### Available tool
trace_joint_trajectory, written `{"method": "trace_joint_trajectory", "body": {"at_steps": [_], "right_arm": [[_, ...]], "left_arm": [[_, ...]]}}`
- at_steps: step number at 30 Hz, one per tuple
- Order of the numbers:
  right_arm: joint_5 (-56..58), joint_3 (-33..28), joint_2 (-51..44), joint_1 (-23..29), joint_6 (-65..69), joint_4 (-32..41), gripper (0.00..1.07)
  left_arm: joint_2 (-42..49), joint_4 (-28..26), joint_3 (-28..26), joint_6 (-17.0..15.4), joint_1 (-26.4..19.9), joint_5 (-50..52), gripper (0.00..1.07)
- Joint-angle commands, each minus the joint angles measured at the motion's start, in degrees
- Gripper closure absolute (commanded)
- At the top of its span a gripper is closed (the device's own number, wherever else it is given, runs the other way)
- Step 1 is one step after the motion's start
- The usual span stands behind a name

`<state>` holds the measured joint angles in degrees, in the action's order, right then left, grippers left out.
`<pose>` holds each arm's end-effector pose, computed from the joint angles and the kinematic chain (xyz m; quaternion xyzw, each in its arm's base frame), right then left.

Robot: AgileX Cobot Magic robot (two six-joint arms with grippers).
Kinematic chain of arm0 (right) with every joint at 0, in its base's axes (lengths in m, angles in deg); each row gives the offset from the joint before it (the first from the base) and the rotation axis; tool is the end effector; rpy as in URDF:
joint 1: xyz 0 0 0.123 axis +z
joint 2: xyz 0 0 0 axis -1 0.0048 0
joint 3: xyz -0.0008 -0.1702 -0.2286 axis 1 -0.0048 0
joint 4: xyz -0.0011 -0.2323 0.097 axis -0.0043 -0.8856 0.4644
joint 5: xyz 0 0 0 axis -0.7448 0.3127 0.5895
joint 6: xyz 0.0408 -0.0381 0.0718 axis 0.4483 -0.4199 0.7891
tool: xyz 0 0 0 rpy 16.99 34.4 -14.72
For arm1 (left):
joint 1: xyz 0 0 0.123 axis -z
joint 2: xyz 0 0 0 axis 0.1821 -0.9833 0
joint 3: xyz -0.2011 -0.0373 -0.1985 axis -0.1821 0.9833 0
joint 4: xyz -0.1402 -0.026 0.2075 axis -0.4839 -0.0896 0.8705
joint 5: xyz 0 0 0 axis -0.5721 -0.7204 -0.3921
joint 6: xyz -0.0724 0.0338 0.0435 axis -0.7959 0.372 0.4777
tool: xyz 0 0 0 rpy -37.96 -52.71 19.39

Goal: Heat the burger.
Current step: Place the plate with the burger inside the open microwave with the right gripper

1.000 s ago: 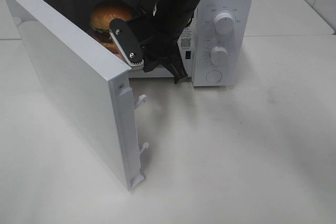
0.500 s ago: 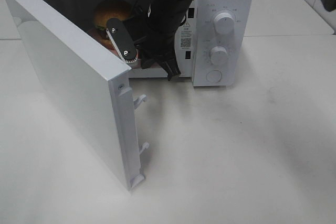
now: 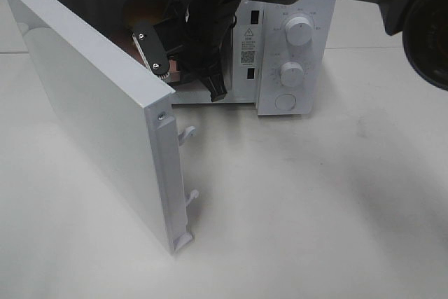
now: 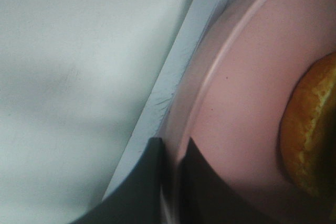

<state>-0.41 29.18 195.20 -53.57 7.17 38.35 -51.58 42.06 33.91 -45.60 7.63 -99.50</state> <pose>0.4252 0.3062 0.1857 -0.8015 0.5205 -0.1239 0.2672 -0.0050 -0.0150 0.2801 0.0261 0.8423 -0.0526 0.5358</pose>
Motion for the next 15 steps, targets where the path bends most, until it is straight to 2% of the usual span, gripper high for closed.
{"method": "trace_joint_trajectory", "body": {"at_steps": [1, 11, 15], "right_arm": [[-2.9, 2.0, -0.2, 0.2, 0.1, -0.8, 1.07], [-4.0, 2.8, 1.7, 0.2, 0.0, -0.7, 1.07], [-4.0, 2.8, 2.2, 0.2, 0.2, 0.0, 1.01]], "left_arm": [[1.0, -0.2, 0.1, -0.3, 0.1, 0.2, 0.07], [1.0, 0.5, 0.1, -0.3, 0.1, 0.2, 0.07], [1.0, 0.6, 0.1, -0.3, 0.1, 0.2, 0.07]]}}
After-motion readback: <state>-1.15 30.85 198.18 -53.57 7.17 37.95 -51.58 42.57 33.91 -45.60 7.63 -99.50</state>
